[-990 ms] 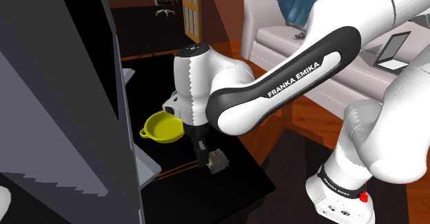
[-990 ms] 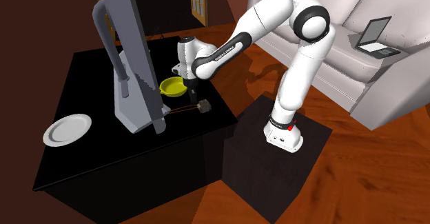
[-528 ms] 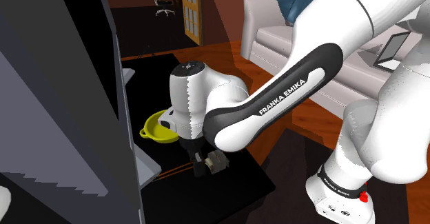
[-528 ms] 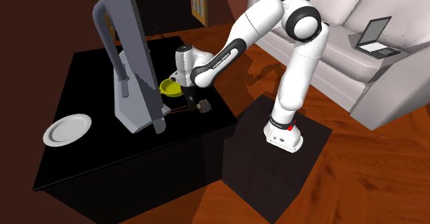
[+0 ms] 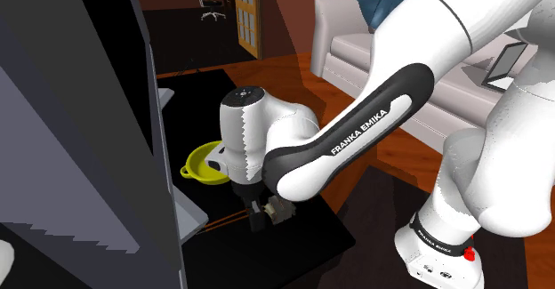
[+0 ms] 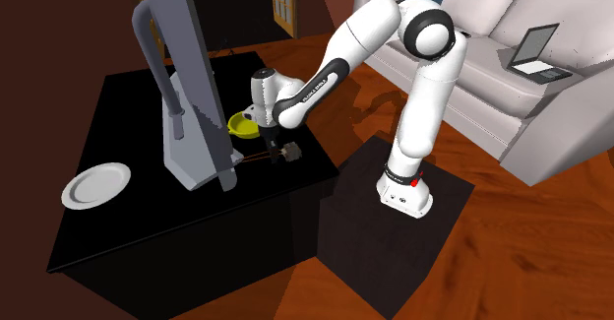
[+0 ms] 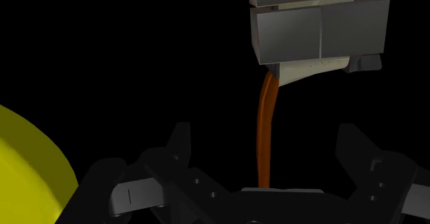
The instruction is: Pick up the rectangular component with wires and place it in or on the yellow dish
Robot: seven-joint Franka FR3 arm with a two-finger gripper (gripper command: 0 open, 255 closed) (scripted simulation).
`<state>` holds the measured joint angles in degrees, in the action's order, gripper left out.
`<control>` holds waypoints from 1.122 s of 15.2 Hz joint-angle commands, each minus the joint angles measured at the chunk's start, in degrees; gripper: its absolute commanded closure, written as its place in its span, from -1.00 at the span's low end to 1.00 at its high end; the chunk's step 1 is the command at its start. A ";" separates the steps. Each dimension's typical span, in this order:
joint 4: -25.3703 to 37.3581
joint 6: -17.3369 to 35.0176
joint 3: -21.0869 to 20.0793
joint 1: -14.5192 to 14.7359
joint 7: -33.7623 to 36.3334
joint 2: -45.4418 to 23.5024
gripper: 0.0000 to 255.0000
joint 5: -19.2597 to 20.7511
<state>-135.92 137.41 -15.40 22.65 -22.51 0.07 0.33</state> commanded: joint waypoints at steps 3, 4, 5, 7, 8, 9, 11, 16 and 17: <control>0.00 0.00 0.00 0.00 0.00 0.00 1.00 0.00; 0.00 0.00 0.00 0.00 0.00 0.00 1.00 0.00; 0.00 0.00 0.00 0.00 0.00 0.00 1.00 0.00; 0.00 0.00 0.00 0.00 0.00 0.00 1.00 0.00; 0.00 0.00 0.00 0.00 0.00 0.00 1.00 0.00; 0.00 0.00 0.00 0.00 0.00 0.00 1.00 0.00; 0.00 0.01 0.00 0.00 0.00 -0.01 1.00 0.00; 1.38 -3.94 0.05 0.01 -0.74 2.66 1.00 -0.99; 1.69 -4.74 0.07 0.01 -0.87 3.15 1.00 -1.16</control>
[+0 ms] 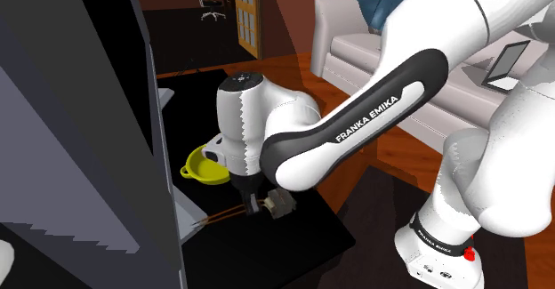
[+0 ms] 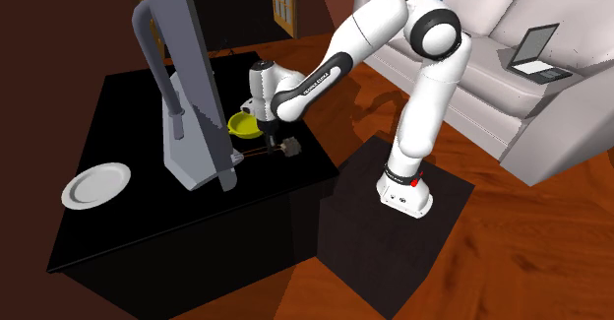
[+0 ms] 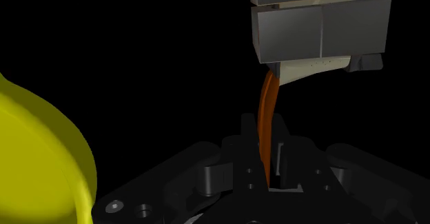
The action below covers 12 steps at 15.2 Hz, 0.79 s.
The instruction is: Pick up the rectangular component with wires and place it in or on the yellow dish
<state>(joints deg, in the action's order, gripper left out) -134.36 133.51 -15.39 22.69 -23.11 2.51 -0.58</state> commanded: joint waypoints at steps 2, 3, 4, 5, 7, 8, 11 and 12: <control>0.79 -2.42 0.11 -0.02 -0.50 1.66 1.00 -0.56; 1.15 -3.22 0.13 -0.01 -0.61 2.12 1.00 -0.70; 1.51 -4.01 0.16 -0.01 -0.71 2.56 1.00 -0.84; 1.89 -4.80 0.20 0.00 -0.81 2.99 1.00 -0.96; 2.68 -6.39 0.26 0.00 -0.99 3.80 1.00 -1.19; 3.09 -7.18 0.30 0.00 -1.07 4.19 1.00 -1.29; 4.40 -9.54 0.41 0.01 -1.29 5.27 1.00 -1.56; 4.87 -10.33 0.45 0.01 -1.36 5.61 1.00 -1.64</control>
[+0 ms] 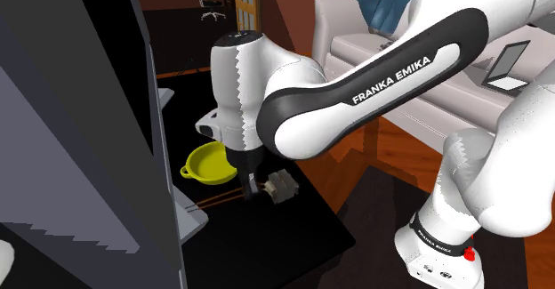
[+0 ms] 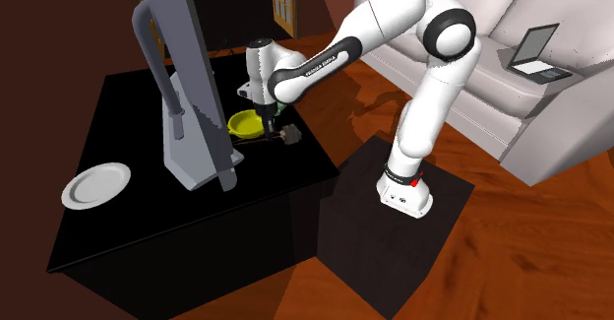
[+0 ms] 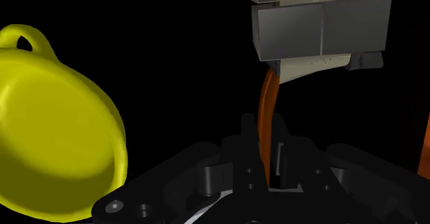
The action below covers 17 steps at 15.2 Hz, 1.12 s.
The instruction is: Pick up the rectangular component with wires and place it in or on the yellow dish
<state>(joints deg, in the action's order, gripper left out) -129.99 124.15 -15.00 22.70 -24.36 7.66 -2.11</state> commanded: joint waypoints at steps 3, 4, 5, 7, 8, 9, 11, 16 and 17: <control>1.95 -3.32 0.18 -0.01 -0.29 1.39 1.00 -0.31; 2.46 -4.10 0.22 -0.01 -0.34 1.67 1.00 -0.37; 2.98 -4.88 0.26 -0.02 -0.39 1.94 1.00 -0.42; 4.37 -5.06 0.86 -0.59 -1.30 0.68 1.00 0.01; 5.76 -5.19 1.43 -1.15 -2.20 -0.64 1.00 0.42; 7.22 -5.34 2.00 -1.69 -3.09 -1.99 1.00 0.81; 10.34 -5.75 3.06 -2.74 -4.82 -4.77 1.00 1.52; 19.37 -7.45 5.42 -5.08 -8.94 -12.22 1.00 2.90; 21.40 -7.91 5.84 -5.51 -9.73 -13.81 1.00 3.11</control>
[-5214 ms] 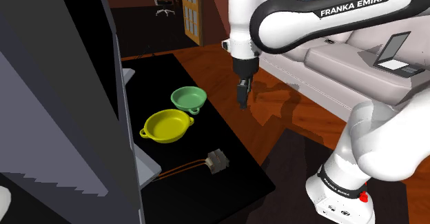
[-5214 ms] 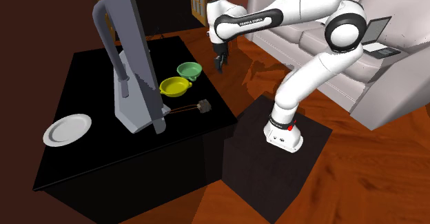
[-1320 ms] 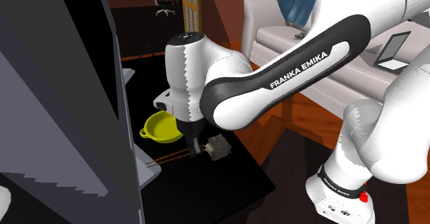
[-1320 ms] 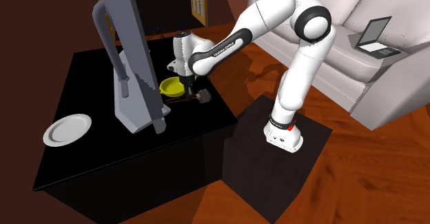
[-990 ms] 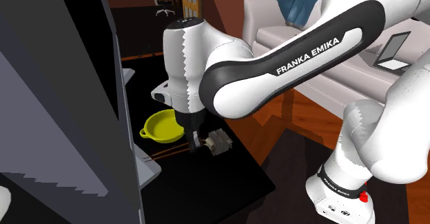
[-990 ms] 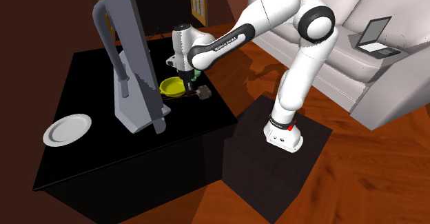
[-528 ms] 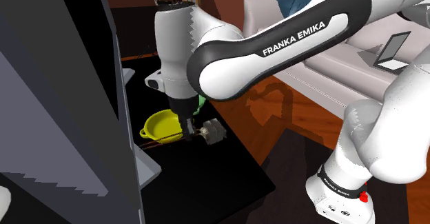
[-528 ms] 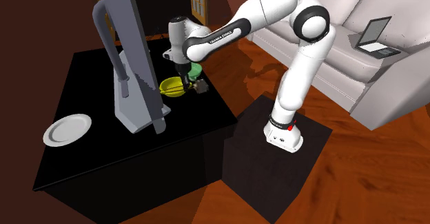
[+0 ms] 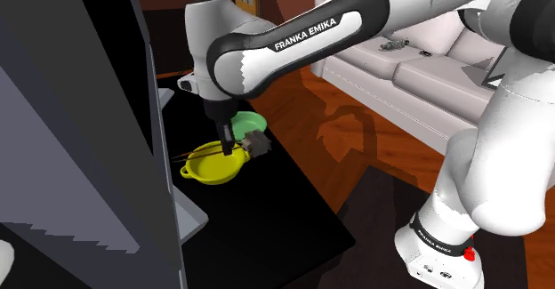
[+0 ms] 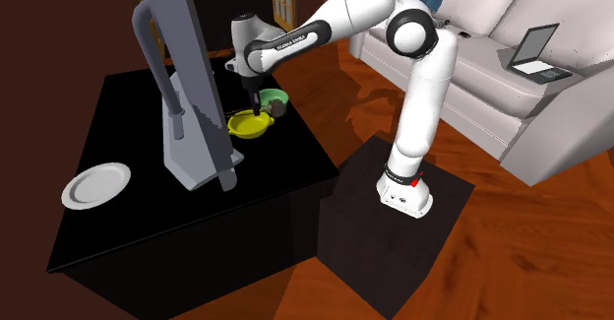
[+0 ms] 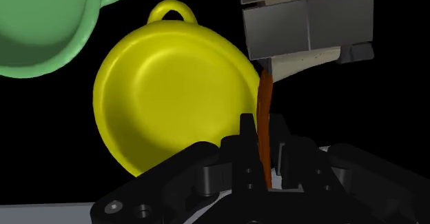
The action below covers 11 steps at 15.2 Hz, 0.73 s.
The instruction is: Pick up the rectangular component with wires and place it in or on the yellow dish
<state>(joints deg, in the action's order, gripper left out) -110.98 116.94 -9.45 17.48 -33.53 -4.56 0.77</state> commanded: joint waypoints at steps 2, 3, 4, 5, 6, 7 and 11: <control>6.71 -1.77 1.08 -1.13 -2.11 -4.86 1.00 0.60; 9.01 -2.38 1.44 -1.53 -2.86 -6.56 1.00 0.76; 11.40 -3.05 1.78 -1.94 -3.61 -8.30 1.00 0.91; 13.91 -3.77 2.11 -2.32 -4.34 -10.09 1.00 1.04; 17.66 -4.91 2.55 -2.86 -5.37 -12.72 1.00 1.20; 17.11 -4.20 2.55 -2.87 -5.35 -12.87 1.00 1.23; 15.03 -1.39 2.59 -2.87 -5.27 -13.60 1.00 1.35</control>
<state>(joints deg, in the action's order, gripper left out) -95.71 114.86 -6.89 14.63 -38.80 -17.81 2.10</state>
